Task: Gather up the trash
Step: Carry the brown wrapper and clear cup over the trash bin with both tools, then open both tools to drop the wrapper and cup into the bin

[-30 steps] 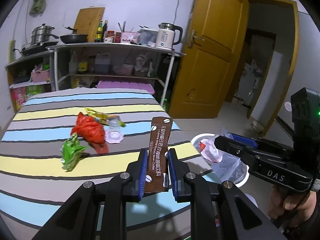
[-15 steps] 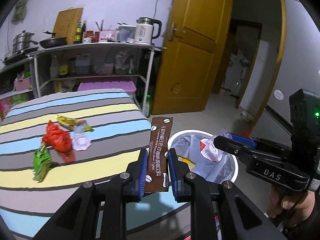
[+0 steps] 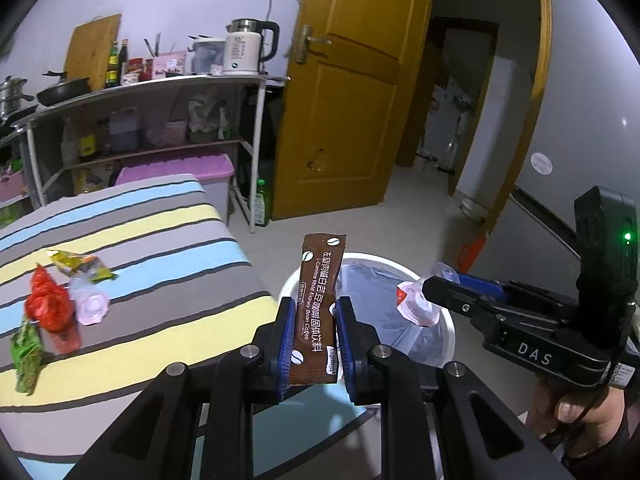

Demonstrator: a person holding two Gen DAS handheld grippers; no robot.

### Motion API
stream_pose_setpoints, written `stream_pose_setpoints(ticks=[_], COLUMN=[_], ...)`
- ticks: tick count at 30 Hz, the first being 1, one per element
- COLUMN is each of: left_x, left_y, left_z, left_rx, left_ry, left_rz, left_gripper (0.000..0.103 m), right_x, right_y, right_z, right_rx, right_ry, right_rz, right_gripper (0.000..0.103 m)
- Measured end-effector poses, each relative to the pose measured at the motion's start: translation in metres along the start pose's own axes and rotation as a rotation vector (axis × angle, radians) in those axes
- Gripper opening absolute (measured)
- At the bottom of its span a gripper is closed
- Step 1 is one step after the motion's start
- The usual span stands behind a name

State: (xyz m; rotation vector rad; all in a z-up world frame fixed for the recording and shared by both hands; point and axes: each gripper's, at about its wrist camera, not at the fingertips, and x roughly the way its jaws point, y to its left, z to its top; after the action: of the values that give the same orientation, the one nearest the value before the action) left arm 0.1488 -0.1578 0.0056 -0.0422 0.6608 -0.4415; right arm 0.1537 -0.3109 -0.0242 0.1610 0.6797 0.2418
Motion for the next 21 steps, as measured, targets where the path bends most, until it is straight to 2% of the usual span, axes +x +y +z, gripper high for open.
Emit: stream_pose_setpoints(ticks=[11,21], left_x=[0.052,0.088], left_y=[-0.017,-0.019], left_z=[-0.001,-0.006], left_rx=[0.024,0.032], left_ry=[0.087,0.155], left_rz=[-0.046,-0.066], left_gripper=[0.021,0.022], right_x=[0.016,0.035], right_y=[-0.038,-0.055], right_z=[-0.01,-0.02], right_rx=[0.068,0.094], right_ry=[0.042,0.112], right_rz=[-0.036,-0.047], right_gripper=[0.032,0.033])
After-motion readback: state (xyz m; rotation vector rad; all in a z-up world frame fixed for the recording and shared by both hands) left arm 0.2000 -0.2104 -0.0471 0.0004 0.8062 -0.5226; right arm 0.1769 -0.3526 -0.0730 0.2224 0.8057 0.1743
